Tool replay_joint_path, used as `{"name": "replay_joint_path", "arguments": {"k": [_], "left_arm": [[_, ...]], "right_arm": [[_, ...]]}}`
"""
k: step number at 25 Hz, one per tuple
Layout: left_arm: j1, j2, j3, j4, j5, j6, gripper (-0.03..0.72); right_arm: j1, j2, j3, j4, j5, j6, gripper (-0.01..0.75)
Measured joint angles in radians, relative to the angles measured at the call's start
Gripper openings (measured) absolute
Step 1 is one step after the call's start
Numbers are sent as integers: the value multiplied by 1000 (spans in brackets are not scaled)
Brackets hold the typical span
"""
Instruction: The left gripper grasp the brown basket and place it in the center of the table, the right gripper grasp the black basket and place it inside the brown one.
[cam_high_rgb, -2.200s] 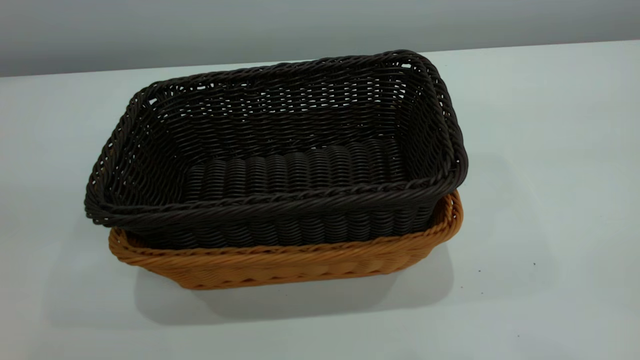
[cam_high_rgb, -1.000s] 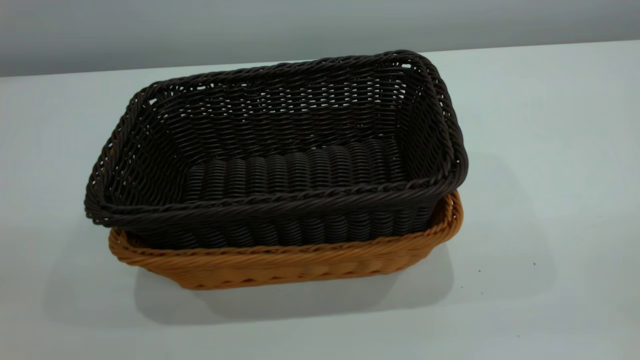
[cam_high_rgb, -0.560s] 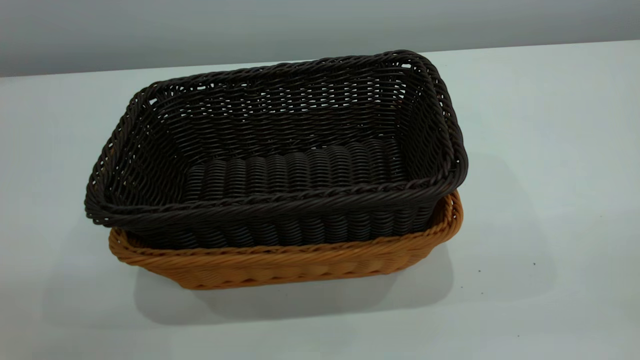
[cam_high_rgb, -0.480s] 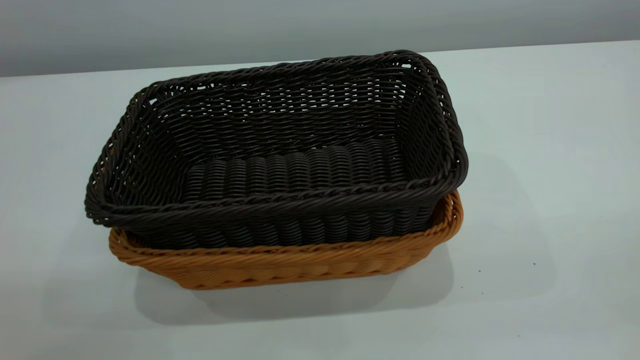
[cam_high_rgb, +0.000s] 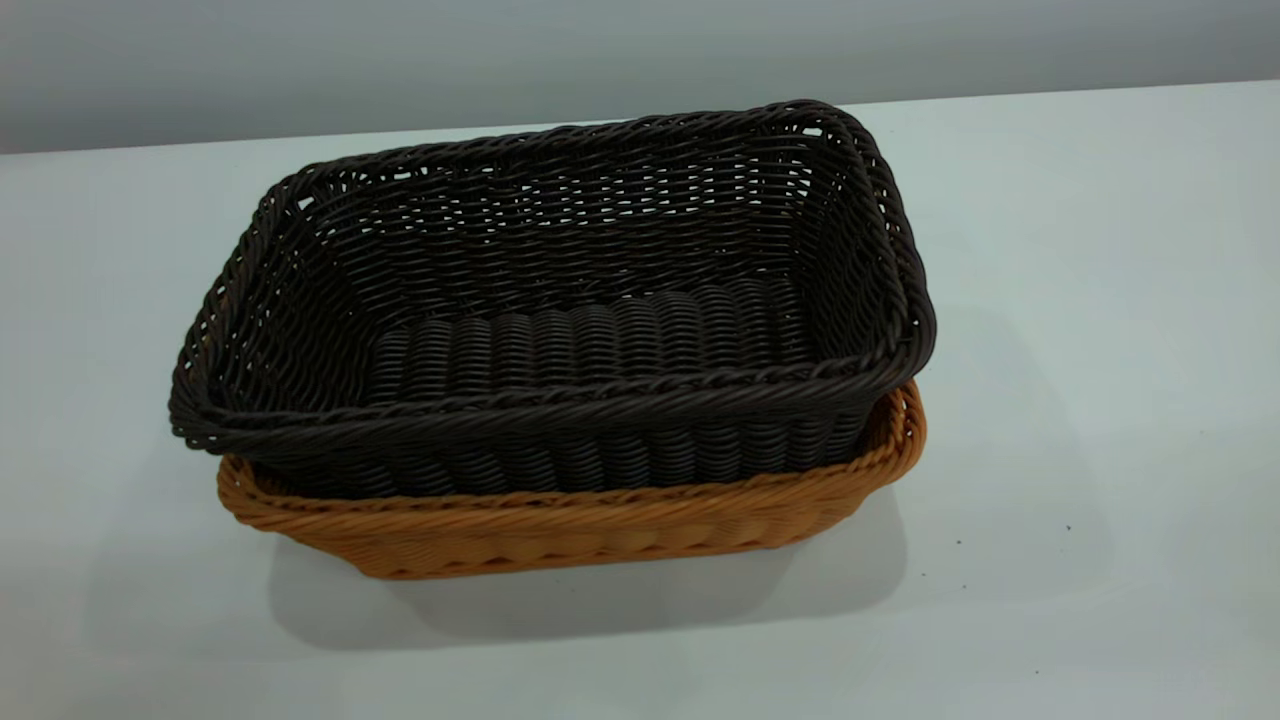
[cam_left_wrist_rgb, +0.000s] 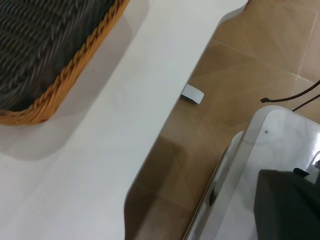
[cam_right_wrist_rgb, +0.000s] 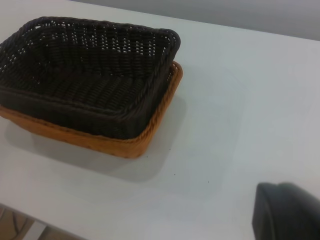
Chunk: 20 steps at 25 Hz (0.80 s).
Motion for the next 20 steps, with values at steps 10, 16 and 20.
{"name": "replay_joint_path", "arguments": {"k": [10, 16, 20], "left_arm": [[26, 1, 0, 0, 0, 0, -1], [227, 1, 0, -1, 0, 0, -1], [432, 1, 0, -1, 0, 0, -1]], "right_arm": [[-218, 0, 0, -1, 1, 0, 0], [-485, 0, 0, -1, 1, 0, 0], [-599, 0, 0, -1, 1, 0, 0]]}}
